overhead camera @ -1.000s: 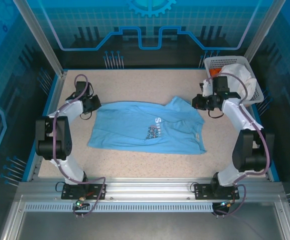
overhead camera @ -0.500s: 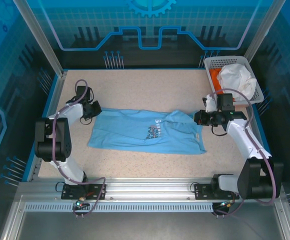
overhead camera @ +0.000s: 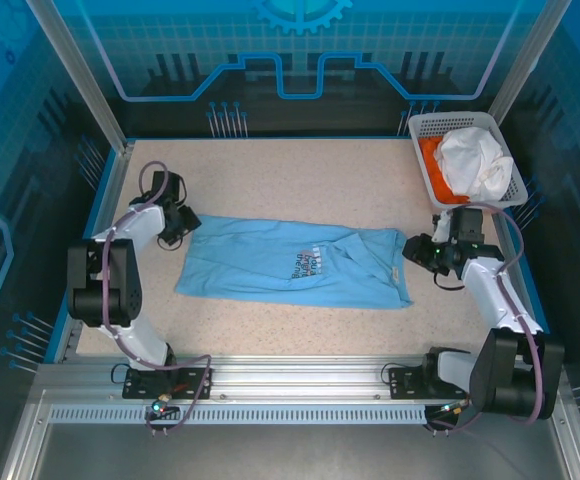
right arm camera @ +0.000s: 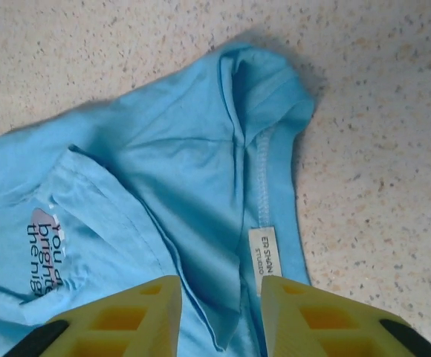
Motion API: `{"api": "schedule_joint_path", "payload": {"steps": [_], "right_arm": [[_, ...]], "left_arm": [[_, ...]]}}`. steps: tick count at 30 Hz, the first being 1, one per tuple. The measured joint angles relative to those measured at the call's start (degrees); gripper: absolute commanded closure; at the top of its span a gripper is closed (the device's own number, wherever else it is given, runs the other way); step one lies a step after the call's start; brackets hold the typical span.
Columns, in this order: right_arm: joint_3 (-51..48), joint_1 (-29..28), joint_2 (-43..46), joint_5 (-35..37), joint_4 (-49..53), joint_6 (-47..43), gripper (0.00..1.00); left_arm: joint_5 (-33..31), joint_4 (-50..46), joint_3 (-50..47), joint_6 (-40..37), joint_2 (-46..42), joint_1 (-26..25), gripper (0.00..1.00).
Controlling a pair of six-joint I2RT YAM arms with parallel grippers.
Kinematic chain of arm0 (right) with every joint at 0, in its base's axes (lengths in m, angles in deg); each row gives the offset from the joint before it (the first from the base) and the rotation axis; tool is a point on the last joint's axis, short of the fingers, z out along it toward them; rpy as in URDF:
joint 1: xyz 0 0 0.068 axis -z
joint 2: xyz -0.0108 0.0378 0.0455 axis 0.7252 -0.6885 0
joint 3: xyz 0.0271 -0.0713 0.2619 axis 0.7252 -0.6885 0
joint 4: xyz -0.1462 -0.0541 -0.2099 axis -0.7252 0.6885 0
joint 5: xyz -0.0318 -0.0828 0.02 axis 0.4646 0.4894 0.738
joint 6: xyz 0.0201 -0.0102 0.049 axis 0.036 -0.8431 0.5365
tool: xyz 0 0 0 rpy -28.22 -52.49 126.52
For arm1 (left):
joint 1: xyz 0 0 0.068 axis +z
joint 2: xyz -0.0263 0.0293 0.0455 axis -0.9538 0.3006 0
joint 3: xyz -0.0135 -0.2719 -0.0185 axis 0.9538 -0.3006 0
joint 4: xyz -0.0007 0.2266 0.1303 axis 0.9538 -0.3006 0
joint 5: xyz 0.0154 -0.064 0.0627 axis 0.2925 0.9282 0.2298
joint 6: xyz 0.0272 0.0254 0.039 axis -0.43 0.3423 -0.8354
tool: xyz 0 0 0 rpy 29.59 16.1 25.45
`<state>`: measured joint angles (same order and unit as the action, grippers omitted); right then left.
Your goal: Fold and stack the t-shirts
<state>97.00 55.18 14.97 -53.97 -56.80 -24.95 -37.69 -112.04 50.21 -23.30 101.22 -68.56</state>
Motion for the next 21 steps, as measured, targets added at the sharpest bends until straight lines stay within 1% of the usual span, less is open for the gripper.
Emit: {"api": "schedule_joint_path", "payload": {"steps": [1, 2, 4, 6, 8, 11, 14, 18, 21], "right_arm": [[0.0, 0.0, -0.2, -0.4, -0.9, 0.9, 0.62], [0.3, 0.0, -1.0, -0.8, -2.0, 2.0, 0.65], [2.2, -0.2, -4.3, -1.6, -2.6, 3.8, 0.81], [7.3, -1.3, -11.2, -2.3, -1.8, 4.4, 0.91], [13.4, -3.5, -18.3, -2.1, -0.5, 4.2, 0.98], [22.0, -7.6, -27.8, -1.1, 2.0, 3.1, 1.00], [26.4, -10.4, -33.7, 0.2, 3.8, 3.0, 1.00], [30.3, -10.8, -39.8, 2.3, 7.1, 3.3, 1.00], [34.0, -10.8, -44.5, 4.5, 9.2, 3.3, 1.00]], "left_arm": [[0.2, -0.5, 1.1, 0.1, -0.1, -0.2, 0.54], [0.5, -0.9, 2.6, -0.1, -0.1, -0.4, 0.57], [1.8, -1.9, 6.5, -0.9, 0.9, -1.7, 0.62], [3.6, -2.6, 11.3, -2.3, 3.3, -4.0, 0.66], [5.2, -3.2, 15.6, -3.7, 6.7, -6.6, 0.70], [7.2, -3.9, 19.1, -4.7, 11.9, -9.3, 0.72], [7.8, -5.1, 19.6, -4.9, 16.5, -10.0, 0.72], [7.2, -7.7, 20.1, -4.8, 21.8, -9.5, 0.71], [6.5, -8.3, 21.9, -4.2, 22.1, -8.7, 0.70]]}}
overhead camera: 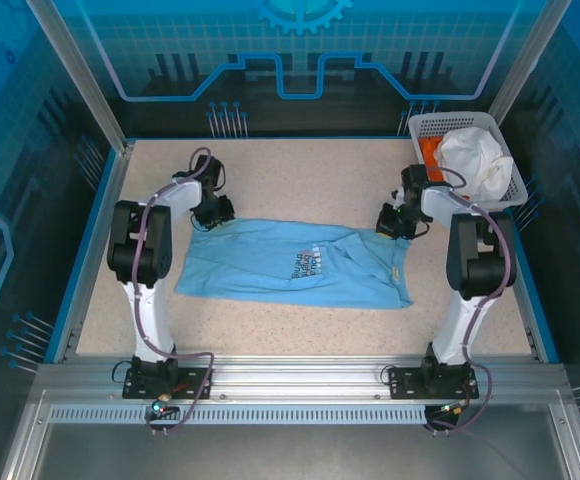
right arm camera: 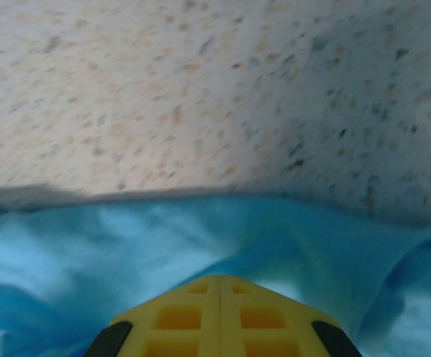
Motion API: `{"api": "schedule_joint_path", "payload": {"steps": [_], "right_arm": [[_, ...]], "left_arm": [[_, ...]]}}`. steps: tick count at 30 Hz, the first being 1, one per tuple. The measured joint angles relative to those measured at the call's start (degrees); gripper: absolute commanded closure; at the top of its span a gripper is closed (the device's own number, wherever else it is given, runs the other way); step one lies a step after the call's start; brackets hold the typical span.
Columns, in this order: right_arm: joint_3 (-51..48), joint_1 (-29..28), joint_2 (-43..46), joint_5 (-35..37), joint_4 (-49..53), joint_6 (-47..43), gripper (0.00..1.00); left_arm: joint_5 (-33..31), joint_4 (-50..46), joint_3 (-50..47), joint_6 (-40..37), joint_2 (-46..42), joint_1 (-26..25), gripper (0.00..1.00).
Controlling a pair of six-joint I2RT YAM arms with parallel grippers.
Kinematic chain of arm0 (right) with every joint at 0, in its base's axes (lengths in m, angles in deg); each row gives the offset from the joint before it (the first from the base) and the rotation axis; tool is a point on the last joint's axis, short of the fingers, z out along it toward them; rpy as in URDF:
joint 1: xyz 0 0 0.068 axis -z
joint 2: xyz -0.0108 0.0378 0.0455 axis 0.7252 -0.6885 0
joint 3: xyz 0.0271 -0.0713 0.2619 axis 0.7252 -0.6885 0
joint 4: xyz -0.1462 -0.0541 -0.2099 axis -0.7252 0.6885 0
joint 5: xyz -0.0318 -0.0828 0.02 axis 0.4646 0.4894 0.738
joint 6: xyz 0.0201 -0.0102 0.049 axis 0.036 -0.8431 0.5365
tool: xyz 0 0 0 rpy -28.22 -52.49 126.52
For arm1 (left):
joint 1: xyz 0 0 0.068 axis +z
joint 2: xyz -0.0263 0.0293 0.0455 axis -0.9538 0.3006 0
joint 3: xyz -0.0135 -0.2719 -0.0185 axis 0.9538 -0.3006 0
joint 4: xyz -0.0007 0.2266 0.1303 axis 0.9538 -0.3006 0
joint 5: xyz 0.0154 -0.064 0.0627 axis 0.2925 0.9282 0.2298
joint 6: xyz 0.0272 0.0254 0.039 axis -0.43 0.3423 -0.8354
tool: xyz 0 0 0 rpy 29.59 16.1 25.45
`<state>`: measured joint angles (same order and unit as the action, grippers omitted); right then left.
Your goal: Fold and stack the t-shirts
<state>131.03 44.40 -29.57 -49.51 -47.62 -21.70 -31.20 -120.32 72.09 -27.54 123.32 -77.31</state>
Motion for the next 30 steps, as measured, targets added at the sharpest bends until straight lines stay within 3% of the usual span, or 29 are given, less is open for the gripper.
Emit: {"api": "schedule_joint_path", "payload": {"steps": [8, 11, 17, 20, 25, 28, 30], "right_arm": [[7.1, 1.6, -6.3, 2.1, 2.8, 1.5, 0.97], [10.4, 1.8, -8.5, 1.5, 2.9, 1.9, 0.93], [13.2, 1.4, -9.2, 1.0, 1.3, 2.4, 0.66], [12.0, 0.4, -6.6, 0.2, -1.0, 2.1, 0.59], [7.8, -2.6, 1.1, -3.7, -4.5, 0.8, 0.50], [6.9, -4.9, 2.8, -6.4, -6.0, -0.9, 0.46], [6.0, -6.3, 2.9, -7.8, -6.4, -1.9, 0.37]], "left_arm": [[-0.8, -0.4, -0.1, 3.8, 0.5, 5.0, 0.69], [0.2, -0.5, 0.2, 4.1, 0.6, 6.1, 0.64], [1.4, -1.6, 4.0, 3.4, 1.9, 7.0, 0.43], [2.1, -1.8, 6.0, 3.4, 1.8, 7.1, 0.39], [3.0, -2.2, 6.3, 3.8, -0.8, 5.1, 0.41], [4.7, -1.9, 5.9, 4.2, -3.4, 1.1, 0.44], [7.1, -0.8, 5.2, 4.6, -4.7, -2.7, 0.45]]}}
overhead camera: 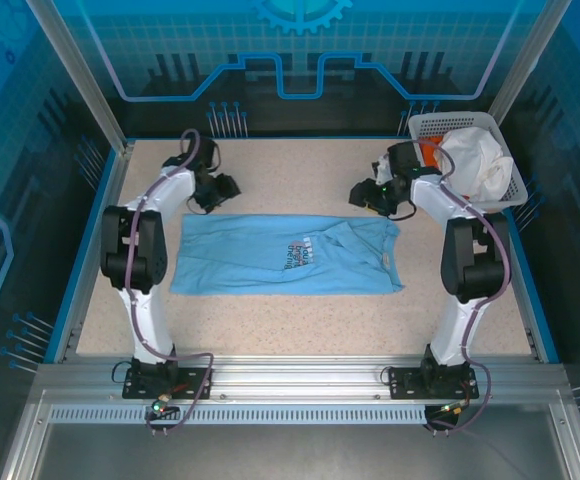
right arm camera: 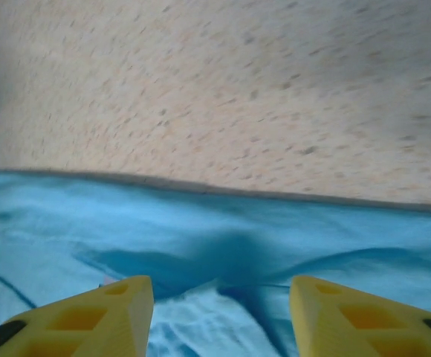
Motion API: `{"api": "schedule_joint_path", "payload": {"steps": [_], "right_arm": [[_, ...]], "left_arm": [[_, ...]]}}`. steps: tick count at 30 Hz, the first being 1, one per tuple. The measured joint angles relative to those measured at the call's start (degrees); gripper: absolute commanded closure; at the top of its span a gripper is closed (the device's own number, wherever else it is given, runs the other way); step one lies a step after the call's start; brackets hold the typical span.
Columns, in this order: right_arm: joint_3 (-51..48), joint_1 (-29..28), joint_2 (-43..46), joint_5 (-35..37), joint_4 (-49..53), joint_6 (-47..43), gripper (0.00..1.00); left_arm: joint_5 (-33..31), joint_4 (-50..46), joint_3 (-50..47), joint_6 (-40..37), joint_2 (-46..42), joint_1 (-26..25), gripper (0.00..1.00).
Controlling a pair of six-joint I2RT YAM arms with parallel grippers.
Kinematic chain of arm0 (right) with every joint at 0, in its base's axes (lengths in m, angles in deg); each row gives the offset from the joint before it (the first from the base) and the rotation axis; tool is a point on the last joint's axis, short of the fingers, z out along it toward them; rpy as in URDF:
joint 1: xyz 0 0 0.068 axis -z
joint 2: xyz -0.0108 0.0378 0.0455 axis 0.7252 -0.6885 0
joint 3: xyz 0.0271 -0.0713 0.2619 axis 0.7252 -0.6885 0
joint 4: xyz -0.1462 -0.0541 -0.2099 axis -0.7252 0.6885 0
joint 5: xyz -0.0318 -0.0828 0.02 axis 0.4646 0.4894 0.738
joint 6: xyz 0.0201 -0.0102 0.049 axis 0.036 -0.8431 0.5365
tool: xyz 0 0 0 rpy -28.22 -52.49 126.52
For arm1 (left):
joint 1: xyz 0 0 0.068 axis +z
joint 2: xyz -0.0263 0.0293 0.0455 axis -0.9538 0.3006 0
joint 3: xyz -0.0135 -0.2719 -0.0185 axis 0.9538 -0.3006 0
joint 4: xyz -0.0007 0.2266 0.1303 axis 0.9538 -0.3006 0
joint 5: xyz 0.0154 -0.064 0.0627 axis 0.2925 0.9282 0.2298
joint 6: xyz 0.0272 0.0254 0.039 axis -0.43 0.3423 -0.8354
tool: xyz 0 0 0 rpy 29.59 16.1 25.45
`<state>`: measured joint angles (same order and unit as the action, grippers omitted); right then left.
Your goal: Fold and stack the t-shirts
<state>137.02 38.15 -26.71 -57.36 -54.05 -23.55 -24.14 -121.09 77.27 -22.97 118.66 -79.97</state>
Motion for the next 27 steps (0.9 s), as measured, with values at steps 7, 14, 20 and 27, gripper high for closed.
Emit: {"api": "schedule_joint_path", "payload": {"steps": [7, 14, 20, 27], "right_arm": [[-0.3, -1.8, -3.7, -2.7, 1.2, -3.4, 0.38], [3.5, -3.0, -8.7, -2.8, 3.5, -6.3, 0.49], [4.5, -4.2, -9.2, -2.8, 4.7, -8.2, 0.68], [2.7, -4.7, -8.0, -2.4, 6.1, -9.0, 0.85]], "left_arm": [[9.9, 3.8, -1.2, 2.3, 2.7, -12.3, 0.46], [13.4, 3.8, -0.6, 2.8, 9.4, -14.5, 0.46], [13.5, 3.5, 1.6, 2.8, 10.2, -14.3, 0.46], [13.2, 2.6, 1.9, 2.8, 10.7, -14.3, 0.46]]}}
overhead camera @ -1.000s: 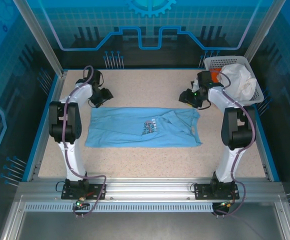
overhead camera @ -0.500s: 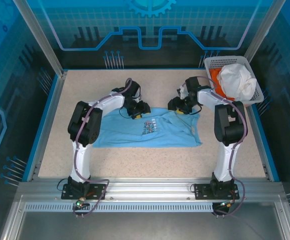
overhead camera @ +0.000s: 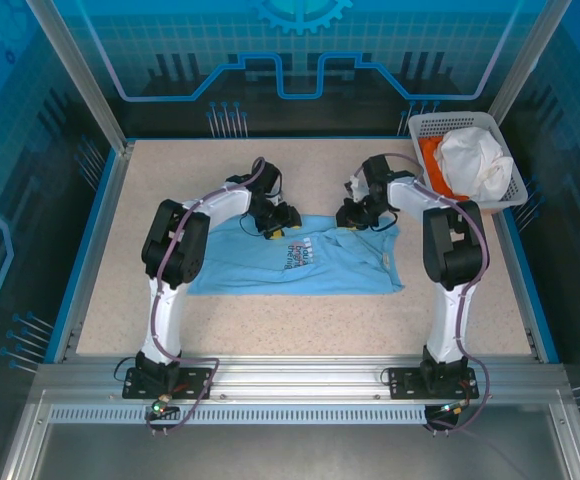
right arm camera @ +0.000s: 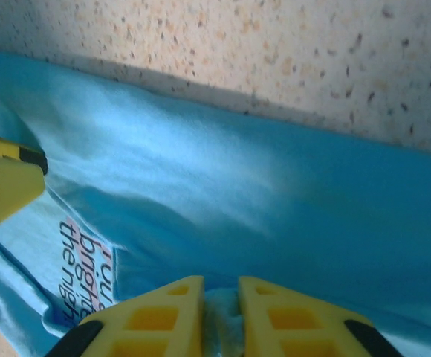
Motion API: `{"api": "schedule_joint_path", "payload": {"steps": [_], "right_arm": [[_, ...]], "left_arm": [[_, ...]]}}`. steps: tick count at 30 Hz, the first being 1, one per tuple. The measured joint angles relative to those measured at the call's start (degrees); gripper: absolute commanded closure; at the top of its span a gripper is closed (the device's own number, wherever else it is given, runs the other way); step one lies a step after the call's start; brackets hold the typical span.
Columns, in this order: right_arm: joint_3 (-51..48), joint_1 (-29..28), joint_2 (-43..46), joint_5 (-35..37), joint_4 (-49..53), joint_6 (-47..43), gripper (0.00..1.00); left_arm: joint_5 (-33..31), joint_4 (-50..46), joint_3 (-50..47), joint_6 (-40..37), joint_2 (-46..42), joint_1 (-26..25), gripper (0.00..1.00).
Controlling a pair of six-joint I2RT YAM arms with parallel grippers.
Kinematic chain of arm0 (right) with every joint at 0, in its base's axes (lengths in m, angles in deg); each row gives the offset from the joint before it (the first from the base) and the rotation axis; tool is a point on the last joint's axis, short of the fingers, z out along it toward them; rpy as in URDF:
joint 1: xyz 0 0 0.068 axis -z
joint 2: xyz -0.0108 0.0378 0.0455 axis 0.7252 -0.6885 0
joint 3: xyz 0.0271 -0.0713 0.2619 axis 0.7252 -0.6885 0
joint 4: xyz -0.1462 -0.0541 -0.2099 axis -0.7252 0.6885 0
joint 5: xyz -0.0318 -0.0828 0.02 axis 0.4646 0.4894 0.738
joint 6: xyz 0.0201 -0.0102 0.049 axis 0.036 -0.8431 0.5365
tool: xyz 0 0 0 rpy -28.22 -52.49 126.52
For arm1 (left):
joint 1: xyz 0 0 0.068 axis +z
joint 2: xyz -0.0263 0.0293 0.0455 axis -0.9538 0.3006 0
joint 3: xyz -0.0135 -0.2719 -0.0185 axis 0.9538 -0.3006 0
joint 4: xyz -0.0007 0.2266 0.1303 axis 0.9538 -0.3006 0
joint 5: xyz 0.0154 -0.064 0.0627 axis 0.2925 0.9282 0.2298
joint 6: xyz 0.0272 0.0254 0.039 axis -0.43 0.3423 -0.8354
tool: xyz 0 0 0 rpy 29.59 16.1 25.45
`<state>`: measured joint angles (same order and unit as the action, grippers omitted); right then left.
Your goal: Fold and stack the t-shirts
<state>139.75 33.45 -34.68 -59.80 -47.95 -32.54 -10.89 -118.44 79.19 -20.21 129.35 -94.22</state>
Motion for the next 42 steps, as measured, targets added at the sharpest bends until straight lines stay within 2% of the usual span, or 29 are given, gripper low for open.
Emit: {"api": "schedule_joint_path", "payload": {"steps": [5, 11, 18, 23, 25, 30, 34, 37, 42], "right_arm": [[-2.9, -0.7, 4.2, 0.6, 1.0, 0.2, 0.92], [-4.7, -3.9, 8.0, 1.7, 2.6, 2.6, 0.87], [-7.8, -9.7, 8.5, 2.9, 4.3, 8.5, 0.78], [-8.4, -13.8, 7.8, 2.9, 5.7, 11.9, 0.57], [-8.6, -14.1, 7.8, 3.0, 6.3, 12.2, 0.55], [-10.1, -11.1, 9.8, 2.6, 6.4, 12.6, 0.54], [-10.4, -4.5, 13.9, 1.5, 5.7, 13.2, 0.59], [-9.3, 1.0, 14.8, 1.4, 5.3, 13.8, 0.64], [-8.3, 6.6, 13.3, 0.5, 4.0, 15.9, 0.68]], "left_arm": [[-0.2, -0.2, 0.2, -0.2, 0.2, 0.0, 0.45], [-0.4, -1.3, 1.2, -0.2, 0.6, 0.0, 0.44], [-0.6, -1.9, 2.0, -0.2, 1.1, 0.0, 0.44], [-0.6, -2.1, 2.3, -0.3, 1.2, 0.0, 0.41], [-0.6, -2.1, 2.3, -0.4, 1.2, 0.0, 0.41], [-0.8, -2.1, 2.3, -0.6, 1.0, -0.2, 0.40], [-3.1, -2.8, 2.3, -1.6, 0.1, -0.5, 0.44], [-3.9, -4.1, 3.9, -2.5, -0.5, -1.1, 0.51], [-3.7, -5.4, 11.0, -4.2, -0.5, -5.1, 0.52]]}}
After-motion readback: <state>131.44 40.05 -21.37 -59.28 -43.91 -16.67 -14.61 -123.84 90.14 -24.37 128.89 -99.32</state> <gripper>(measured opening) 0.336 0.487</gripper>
